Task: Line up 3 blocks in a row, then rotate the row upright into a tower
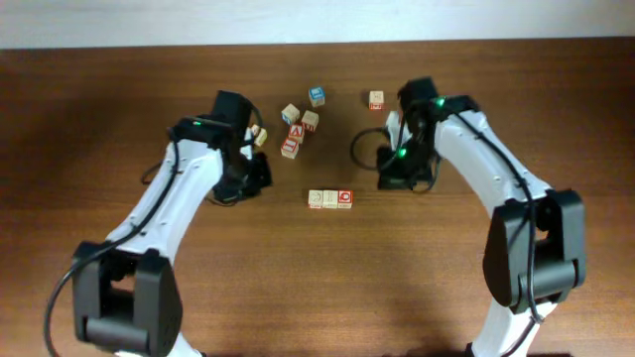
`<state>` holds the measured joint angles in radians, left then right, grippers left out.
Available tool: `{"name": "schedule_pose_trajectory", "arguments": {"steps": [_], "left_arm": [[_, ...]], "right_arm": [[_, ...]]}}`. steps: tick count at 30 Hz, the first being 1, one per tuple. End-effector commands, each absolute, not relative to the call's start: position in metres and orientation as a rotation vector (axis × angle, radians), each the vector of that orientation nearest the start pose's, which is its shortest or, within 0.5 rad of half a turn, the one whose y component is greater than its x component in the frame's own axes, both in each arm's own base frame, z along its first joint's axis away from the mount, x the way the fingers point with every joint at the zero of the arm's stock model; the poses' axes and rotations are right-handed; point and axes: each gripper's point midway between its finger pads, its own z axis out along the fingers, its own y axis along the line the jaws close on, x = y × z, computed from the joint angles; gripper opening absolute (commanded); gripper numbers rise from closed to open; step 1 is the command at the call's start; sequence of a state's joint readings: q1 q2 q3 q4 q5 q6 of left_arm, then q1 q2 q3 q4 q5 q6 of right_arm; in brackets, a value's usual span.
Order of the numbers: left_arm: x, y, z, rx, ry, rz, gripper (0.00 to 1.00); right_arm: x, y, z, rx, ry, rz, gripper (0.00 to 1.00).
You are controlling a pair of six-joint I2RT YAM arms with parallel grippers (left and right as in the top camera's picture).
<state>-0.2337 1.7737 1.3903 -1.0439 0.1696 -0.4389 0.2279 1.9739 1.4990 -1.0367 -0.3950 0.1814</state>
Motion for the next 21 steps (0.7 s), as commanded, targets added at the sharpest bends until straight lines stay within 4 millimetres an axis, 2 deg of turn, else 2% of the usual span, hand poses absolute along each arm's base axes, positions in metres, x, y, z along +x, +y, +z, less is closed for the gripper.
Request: {"name": "schedule_pose_trajectory", "arguments": {"steps": [1,3,7,8,10,12,17,21], "left_arm": [[0.350,-0.147,0.073,0.013,3.036,-0.476,0.00],[0.357,-0.148,0.054,0.022,3.049,-0.456,0.00],[0.357,-0.160,0.020,0.058,3.098,-0.446,0.00],[0.359,-0.161,0.017,0.061,3.095,-0.451,0.00],[0.352,-0.187,0.015,0.133,3.093,-0.550,0.00],[0.351,-0.199,0.016,0.175,3.077,-0.570,0.00],[0.355,-0.208,0.019,0.190,3.044,-0.637,0.00],[0.360,-0.210,0.020,0.138,3.033,-0.645,0.00]], "right_arm": [[0.338,0.173,0.038,-0.123,3.070,0.886,0.07],[0.338,0.174,0.018,-0.112,3.025,0.893,0.07],[0.342,0.178,0.006,-0.069,2.982,0.901,0.05],[0.344,0.182,0.007,-0.089,2.967,0.903,0.05],[0.344,0.193,0.008,-0.138,2.948,0.908,0.04],[0.343,0.198,0.008,-0.157,2.943,0.910,0.04],[0.342,0.201,0.009,-0.132,2.950,0.932,0.05],[0.339,0.223,0.010,-0.237,2.918,0.920,0.05]]}}
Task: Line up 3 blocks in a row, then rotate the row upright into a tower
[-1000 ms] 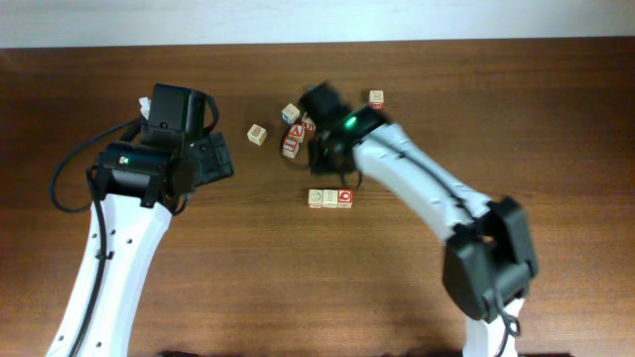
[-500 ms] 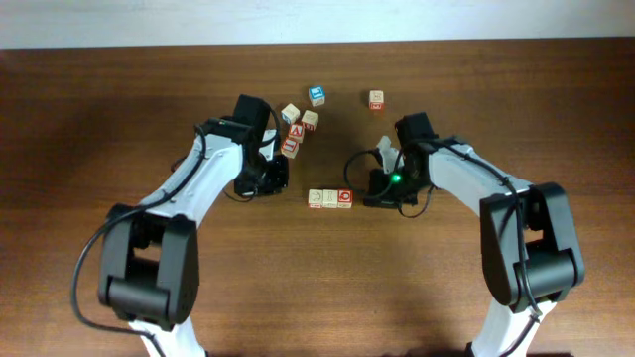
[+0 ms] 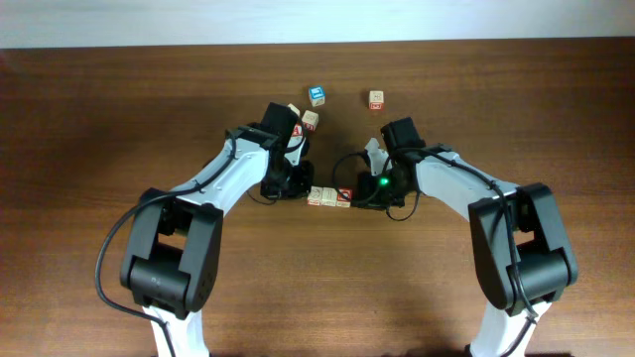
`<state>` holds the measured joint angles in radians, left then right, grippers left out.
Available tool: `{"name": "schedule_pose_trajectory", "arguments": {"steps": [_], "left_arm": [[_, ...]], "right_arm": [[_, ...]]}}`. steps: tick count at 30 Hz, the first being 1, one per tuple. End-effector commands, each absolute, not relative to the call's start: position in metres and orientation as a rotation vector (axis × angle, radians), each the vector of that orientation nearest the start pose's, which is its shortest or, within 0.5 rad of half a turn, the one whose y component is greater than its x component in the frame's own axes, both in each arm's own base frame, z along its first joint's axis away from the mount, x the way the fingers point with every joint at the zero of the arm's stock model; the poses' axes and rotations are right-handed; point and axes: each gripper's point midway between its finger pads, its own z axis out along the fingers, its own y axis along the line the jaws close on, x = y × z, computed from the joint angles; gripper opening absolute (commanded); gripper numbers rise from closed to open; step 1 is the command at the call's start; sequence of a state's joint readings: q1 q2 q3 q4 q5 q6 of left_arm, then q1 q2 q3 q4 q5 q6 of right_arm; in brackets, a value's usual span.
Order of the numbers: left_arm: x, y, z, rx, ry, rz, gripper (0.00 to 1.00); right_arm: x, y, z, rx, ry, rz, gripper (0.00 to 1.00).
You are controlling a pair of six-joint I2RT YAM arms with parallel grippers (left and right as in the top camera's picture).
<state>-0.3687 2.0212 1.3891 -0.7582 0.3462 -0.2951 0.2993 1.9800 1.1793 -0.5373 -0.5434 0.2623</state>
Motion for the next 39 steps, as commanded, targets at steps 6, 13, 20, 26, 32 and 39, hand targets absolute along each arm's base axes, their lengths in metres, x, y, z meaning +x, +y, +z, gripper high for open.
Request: {"name": "schedule_pose_trajectory", "arguments": {"steps": [6,13,20,26,32,39], "left_arm": [[0.336,-0.235,0.021,0.048,3.109,-0.686,0.00],[0.344,-0.221,0.014,0.047,3.087,-0.518,0.00],[0.351,-0.214,0.014,0.102,3.062,-0.501,0.00],[0.356,-0.206,0.014,0.065,3.060,-0.500,0.00],[0.358,-0.201,0.013,0.055,3.058,-0.469,0.00],[0.377,-0.153,0.012,0.147,3.030,-0.409,0.00]], "right_arm": [[0.344,0.221,0.007,-0.315,2.887,0.845,0.05],[0.358,0.195,0.033,-0.178,2.929,0.930,0.05],[0.346,0.188,0.027,-0.251,2.967,0.928,0.04],[0.336,0.179,0.021,-0.249,3.031,0.855,0.09],[0.376,0.165,0.040,-0.213,2.920,0.827,0.15],[0.407,0.209,0.017,-0.438,2.760,0.702,0.04]]}}
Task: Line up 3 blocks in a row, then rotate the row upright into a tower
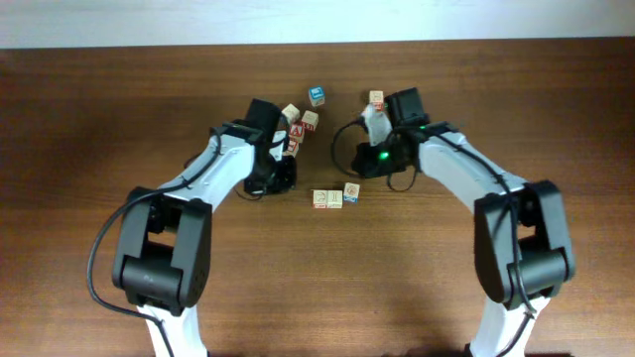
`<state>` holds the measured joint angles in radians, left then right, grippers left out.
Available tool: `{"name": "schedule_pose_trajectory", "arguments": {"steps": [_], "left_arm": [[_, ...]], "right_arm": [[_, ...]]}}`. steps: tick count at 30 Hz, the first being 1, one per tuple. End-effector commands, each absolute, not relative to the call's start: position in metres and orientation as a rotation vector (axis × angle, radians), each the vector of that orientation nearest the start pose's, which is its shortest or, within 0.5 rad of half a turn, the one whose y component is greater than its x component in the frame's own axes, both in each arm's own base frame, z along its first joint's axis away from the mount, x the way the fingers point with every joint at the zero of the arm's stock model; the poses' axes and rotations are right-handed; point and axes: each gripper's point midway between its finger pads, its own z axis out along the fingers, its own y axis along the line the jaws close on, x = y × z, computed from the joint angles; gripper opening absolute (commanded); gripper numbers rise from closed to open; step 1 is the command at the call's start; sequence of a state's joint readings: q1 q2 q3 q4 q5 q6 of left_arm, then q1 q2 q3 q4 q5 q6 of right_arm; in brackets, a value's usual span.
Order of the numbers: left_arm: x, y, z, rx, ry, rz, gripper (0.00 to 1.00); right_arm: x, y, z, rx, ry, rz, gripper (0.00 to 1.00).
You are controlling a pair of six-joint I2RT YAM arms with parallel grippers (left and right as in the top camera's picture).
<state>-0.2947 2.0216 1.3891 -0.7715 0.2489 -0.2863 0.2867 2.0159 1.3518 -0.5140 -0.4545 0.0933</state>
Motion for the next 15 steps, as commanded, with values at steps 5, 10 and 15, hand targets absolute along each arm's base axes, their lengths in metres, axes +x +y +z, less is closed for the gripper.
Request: {"name": "schedule_pose_trajectory", "arguments": {"steps": [5,10,15], "left_arm": [[0.377,-0.153,0.012,0.179,3.025,-0.404,0.00],[0.376,-0.153,0.012,0.178,3.029,-0.404,0.00],[0.375,-0.152,0.012,0.178,3.033,-0.403,0.00]], "right_arm": [[0.402,0.212,0.009,-0.445,2.785,0.709,0.04],[0.405,0.214,0.021,-0.393,2.792,0.781,0.04],[0.408,0.204,0.023,-0.258,2.835,0.791,0.04]]}}
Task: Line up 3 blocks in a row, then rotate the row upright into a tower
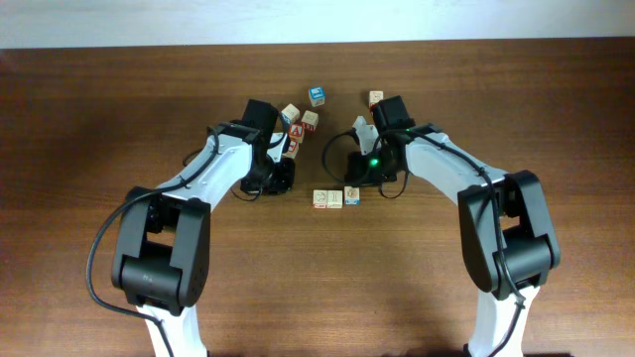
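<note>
A short row of three small wooden blocks lies mid-table: two pale ones (319, 199) (335, 199) and a third block (352, 192) at the right end, turned askew with a bluish face up. My right gripper (358, 177) hangs just behind that third block, and its jaws are hidden under the wrist. My left gripper (282, 178) sits to the left of the row, apart from it. Its jaws are too dark to read.
A loose cluster of lettered blocks (296, 132) lies behind the left gripper, with a blue-faced block (316, 95) at the back. A single block (376, 98) sits behind the right wrist. The wooden table (417, 268) stretches toward the front.
The right arm has shifted a little to the left, so its gripper now hangs close behind the askew right-end block. The left arm and the blocks look unchanged.
Both grippers first stood well away from a straight row whose right-end block showed a red face. Then they were at the row's two ends. Later both were drawn back, and the right-end block lay askew with a bluish face up. Now the right gripper is near it again.
</note>
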`<state>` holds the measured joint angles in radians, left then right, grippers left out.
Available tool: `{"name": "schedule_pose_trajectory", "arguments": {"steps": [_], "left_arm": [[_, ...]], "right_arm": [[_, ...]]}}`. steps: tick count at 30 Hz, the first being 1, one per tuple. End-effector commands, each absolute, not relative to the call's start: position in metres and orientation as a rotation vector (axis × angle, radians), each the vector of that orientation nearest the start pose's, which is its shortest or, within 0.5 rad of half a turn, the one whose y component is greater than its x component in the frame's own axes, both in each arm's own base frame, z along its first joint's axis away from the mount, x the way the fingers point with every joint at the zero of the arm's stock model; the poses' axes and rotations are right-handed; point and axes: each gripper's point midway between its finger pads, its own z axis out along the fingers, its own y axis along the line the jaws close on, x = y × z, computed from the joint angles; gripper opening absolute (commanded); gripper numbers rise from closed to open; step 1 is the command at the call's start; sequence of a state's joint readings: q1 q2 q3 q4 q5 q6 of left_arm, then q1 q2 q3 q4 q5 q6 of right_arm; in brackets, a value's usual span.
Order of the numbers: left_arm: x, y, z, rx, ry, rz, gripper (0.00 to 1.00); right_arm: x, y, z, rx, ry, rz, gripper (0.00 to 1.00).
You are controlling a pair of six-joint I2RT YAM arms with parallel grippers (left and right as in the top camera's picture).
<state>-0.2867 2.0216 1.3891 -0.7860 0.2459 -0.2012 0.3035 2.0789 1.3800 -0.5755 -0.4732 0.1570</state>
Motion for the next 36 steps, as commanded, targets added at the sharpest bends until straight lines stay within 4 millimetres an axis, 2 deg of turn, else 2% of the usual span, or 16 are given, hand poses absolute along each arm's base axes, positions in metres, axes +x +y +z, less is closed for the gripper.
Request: {"name": "schedule_pose_trajectory", "arguments": {"steps": [1,4,6,7,8,17,23,27,30,32,34,36], "left_arm": [[0.375,-0.152,0.012,0.178,3.034,-0.403,0.00],[0.374,-0.152,0.012,0.177,3.036,-0.402,0.00],[0.374,-0.152,0.012,0.177,3.037,-0.402,0.00],[0.374,-0.152,0.012,0.177,3.037,-0.402,0.00],[0.374,-0.152,0.012,0.177,3.037,-0.402,0.00],[0.374,-0.152,0.012,0.177,3.039,-0.402,0.00],[0.373,-0.152,0.012,0.177,3.041,-0.401,0.00],[0.373,-0.152,0.012,0.177,3.041,-0.402,0.00],[0.373,-0.152,0.012,0.176,3.041,-0.402,0.00],[0.373,-0.152,0.012,0.177,3.041,-0.401,0.00],[0.373,-0.152,0.012,0.177,3.041,-0.401,0.00],[0.374,-0.152,0.012,0.177,3.040,-0.401,0.00]], "right_arm": [[0.409,0.195,0.029,-0.213,2.866,0.786,0.04],[0.400,0.183,0.031,-0.147,2.940,0.773,0.04],[0.392,0.170,0.024,-0.117,3.001,0.668,0.04],[0.390,0.159,0.018,-0.035,3.039,0.568,0.04],[0.389,0.159,0.017,-0.034,3.041,0.569,0.04],[0.370,0.188,0.010,-0.151,3.063,0.577,0.04],[0.359,0.188,0.009,-0.122,3.112,0.573,0.04],[0.355,0.196,0.013,-0.130,3.119,0.656,0.04],[0.348,0.193,0.012,-0.121,3.149,0.648,0.04],[0.353,0.192,0.013,-0.157,3.128,0.646,0.04],[0.372,0.176,0.017,-0.130,3.088,0.525,0.05],[0.389,0.176,0.021,-0.177,3.019,0.502,0.05]]}}
